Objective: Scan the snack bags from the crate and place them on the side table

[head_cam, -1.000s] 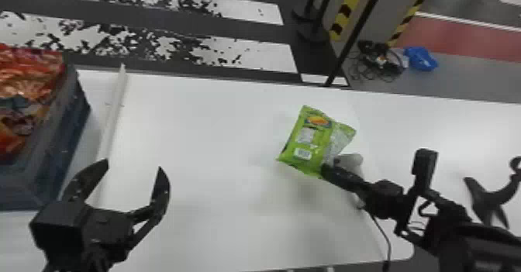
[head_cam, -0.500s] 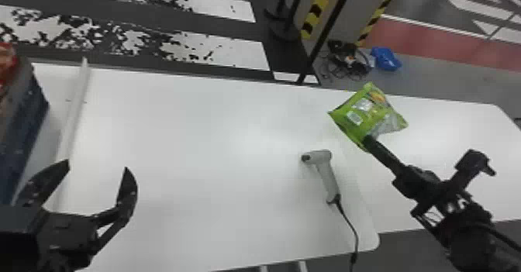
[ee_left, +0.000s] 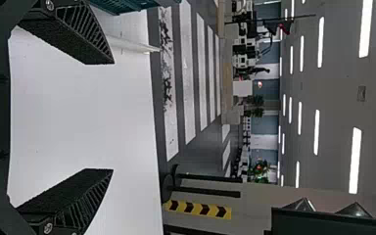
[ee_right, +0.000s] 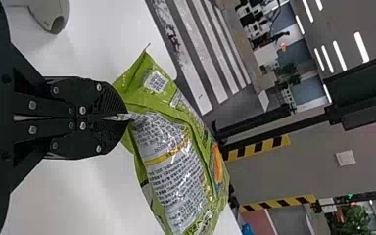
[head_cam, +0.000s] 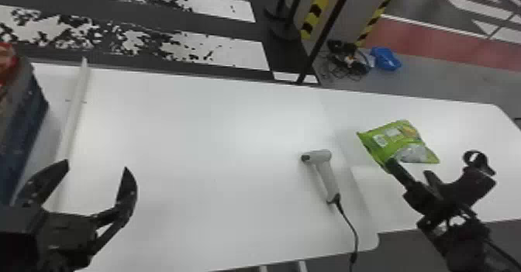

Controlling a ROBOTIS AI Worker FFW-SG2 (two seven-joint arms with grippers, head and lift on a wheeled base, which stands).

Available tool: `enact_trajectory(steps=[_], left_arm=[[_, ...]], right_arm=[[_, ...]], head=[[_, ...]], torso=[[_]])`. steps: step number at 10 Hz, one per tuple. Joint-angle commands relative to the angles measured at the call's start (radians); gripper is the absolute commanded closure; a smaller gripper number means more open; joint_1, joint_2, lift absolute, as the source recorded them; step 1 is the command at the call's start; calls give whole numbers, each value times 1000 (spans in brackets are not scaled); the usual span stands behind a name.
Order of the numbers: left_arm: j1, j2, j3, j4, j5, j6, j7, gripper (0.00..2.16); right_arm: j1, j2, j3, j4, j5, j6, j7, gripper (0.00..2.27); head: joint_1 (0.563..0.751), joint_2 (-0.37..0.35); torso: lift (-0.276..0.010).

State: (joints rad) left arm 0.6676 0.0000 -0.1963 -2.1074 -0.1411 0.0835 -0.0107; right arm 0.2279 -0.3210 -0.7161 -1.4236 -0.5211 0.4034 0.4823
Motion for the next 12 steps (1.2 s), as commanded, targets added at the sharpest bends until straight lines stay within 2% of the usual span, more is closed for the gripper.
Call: enact_trajectory(steps=[1, 2, 3, 6, 9, 12], left_arm=[[3, -3, 0, 0, 0, -1, 0, 83], [6, -3, 0, -2, 0, -1, 0, 83], [10, -3, 0, -3, 0, -4, 0, 83], [21, -3, 0, -13, 0, -23, 0, 83], [23, -3, -11, -13, -5, -32, 6, 83], [23, -3, -20, -11, -21, -41, 25, 80]], right_arm=[[-18, -16, 30, 77, 12, -33, -25, 1673], [-21, -18, 41, 91, 18, -54, -47, 650], [-21, -16, 46, 95, 24, -63, -62, -2], [31, 16, 41, 0, 18, -143, -90, 63], [163, 112, 40, -248, 9, -238, -93, 63], [320, 203, 161, -451, 33, -459, -85, 66]], head=[[695, -350], [695, -350], [695, -350], [695, -350], [695, -350], [695, -350]], torso=[[-94], [-94], [-94], [-94], [-94], [-94]])
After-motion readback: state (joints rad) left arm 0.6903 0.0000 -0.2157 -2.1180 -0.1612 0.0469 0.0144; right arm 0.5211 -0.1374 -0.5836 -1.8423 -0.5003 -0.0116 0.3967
